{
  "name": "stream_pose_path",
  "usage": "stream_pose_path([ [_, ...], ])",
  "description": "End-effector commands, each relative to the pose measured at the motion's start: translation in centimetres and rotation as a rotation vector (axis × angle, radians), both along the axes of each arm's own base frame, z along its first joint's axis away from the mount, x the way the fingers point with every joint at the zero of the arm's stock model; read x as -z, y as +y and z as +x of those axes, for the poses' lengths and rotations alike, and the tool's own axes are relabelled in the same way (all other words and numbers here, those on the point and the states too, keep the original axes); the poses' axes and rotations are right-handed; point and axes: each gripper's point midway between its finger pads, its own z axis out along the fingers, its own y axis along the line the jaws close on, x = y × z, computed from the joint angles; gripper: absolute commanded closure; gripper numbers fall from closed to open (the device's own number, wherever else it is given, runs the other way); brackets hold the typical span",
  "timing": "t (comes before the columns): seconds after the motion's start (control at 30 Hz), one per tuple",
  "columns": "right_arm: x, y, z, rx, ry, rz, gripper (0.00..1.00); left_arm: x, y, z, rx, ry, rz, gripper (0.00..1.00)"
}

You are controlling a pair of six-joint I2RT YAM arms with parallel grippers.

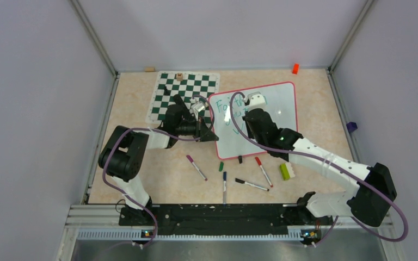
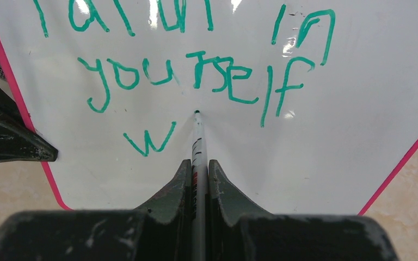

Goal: Write a sentence on the whiteboard

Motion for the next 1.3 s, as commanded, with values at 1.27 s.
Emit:
stream_pose_path([
  [1.27, -1.0, -0.1, -0.7, -0.009, 0.008, 0.08, 1.0, -0.5, 0.0, -0.1, -0.003, -0.034, 0.001, 1.0],
])
